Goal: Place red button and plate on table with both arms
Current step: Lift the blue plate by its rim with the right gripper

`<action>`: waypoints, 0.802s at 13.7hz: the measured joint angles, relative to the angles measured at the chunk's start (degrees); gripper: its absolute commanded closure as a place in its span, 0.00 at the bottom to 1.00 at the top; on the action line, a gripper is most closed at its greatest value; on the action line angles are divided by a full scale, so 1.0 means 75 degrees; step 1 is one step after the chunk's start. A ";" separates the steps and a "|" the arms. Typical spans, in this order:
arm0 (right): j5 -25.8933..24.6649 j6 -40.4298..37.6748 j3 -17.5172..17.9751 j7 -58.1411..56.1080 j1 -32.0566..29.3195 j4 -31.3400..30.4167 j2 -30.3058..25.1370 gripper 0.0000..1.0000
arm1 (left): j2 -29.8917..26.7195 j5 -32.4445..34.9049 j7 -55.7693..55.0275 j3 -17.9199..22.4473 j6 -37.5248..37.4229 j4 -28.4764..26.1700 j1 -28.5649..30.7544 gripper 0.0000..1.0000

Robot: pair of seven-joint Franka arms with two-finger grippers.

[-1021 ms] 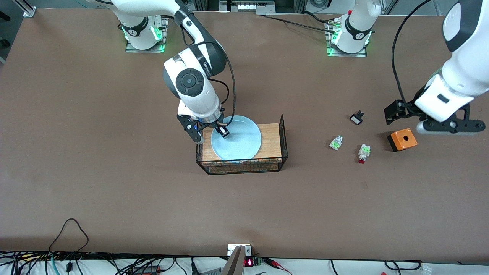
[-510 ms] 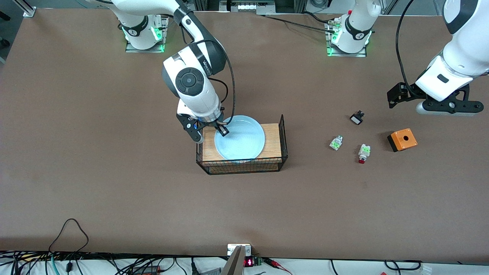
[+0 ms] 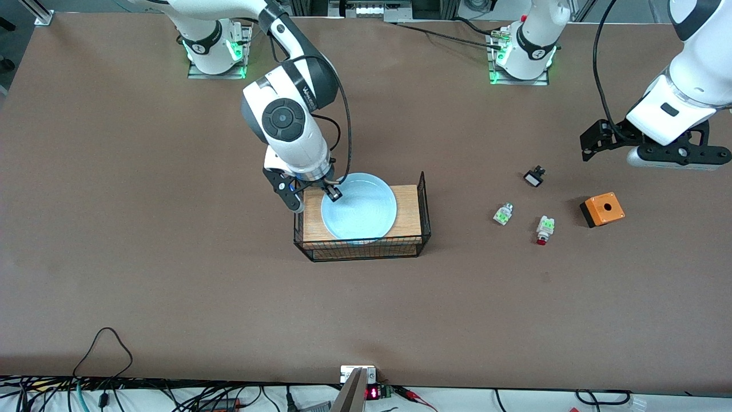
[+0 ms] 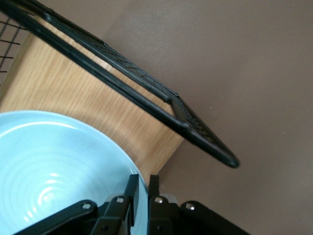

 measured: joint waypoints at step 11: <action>0.0008 -0.0530 0.0133 -0.0003 0.0090 0.0046 -0.0216 1.00 | 0.0003 -0.0001 0.0018 -0.0011 -0.0347 0.0032 -0.0016 0.00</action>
